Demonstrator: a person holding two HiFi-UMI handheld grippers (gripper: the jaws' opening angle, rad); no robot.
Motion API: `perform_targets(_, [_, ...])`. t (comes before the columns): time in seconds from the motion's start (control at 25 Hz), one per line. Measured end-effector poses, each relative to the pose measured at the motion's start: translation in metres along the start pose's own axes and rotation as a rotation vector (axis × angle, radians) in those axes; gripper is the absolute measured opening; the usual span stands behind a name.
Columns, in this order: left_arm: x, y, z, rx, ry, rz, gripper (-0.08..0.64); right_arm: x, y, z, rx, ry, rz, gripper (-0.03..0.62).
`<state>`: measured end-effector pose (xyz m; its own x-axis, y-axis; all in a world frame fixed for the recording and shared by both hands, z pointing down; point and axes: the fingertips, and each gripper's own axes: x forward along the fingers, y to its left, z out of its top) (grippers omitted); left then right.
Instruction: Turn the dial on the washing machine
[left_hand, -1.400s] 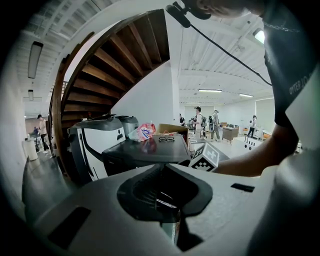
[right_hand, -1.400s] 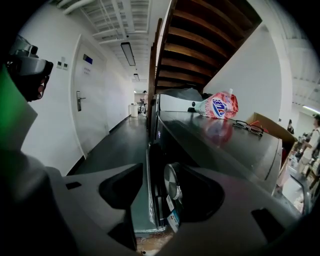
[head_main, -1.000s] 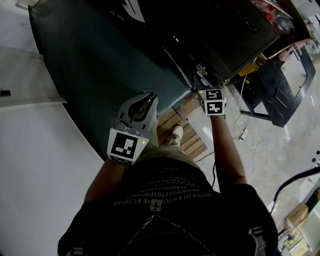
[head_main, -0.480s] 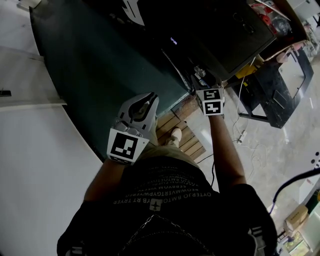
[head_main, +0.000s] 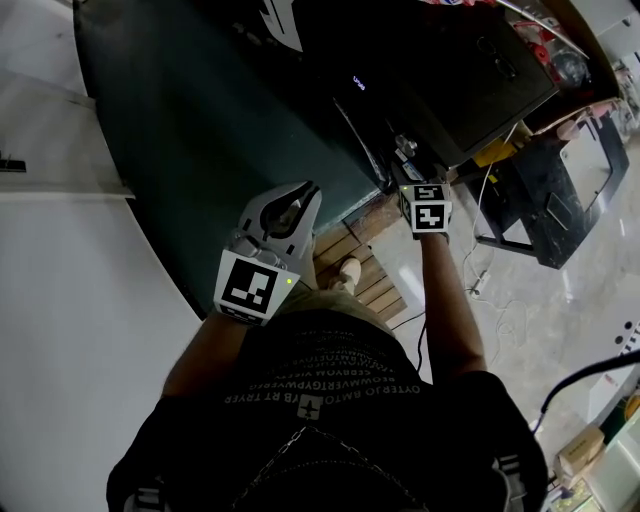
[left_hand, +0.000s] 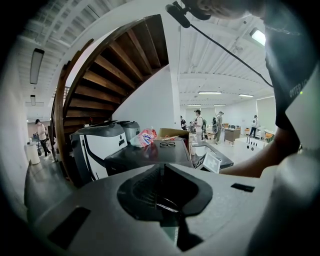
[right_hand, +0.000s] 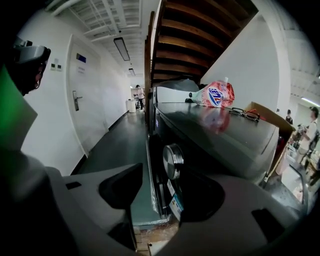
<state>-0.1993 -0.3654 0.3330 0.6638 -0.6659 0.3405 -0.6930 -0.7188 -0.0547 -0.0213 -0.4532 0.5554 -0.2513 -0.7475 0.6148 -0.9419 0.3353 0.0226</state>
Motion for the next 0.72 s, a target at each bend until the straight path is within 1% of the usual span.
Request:
perform_targets(0.12, [-0.005,-0.001,-0.006,-0.014,0.005,0.006,0.032,-0.005,0.002,0.012,-0.027,-0.049,-0.015,0.227])
perform_targets(0.2, [-0.007,-0.003,-0.006,-0.015,0.004,0.011,0.032,-0.003,0.005,0.018,-0.053,-0.066,-0.008,0.227])
perform_targets(0.28, [-0.008,-0.008,-0.004,-0.015,-0.002,0.012,0.032,0.000,0.006,0.015,-0.065,-0.056,-0.002,0.238])
perform_targets(0.32, [-0.010,-0.011,-0.003,-0.014,-0.005,0.011,0.032,0.000,0.006,0.012,-0.061,-0.047,-0.003,0.216])
perform_targets(0.44, [-0.019,-0.013,0.001,-0.006,-0.014,0.013,0.032,-0.002,0.005,0.002,-0.014,-0.009,0.000,0.224])
perform_targets(0.52, [-0.027,-0.009,0.004,-0.002,-0.029,0.024,0.032,-0.002,0.007,-0.001,-0.004,0.007,0.003,0.225])
perform_targets(0.6, [-0.035,-0.006,0.005,-0.005,-0.045,0.047,0.032,-0.002,0.006,0.001,-0.011,0.004,0.003,0.227])
perform_targets(0.72, [-0.042,-0.005,-0.005,-0.028,-0.041,0.081,0.032,-0.003,0.002,0.012,-0.046,-0.045,-0.017,0.227])
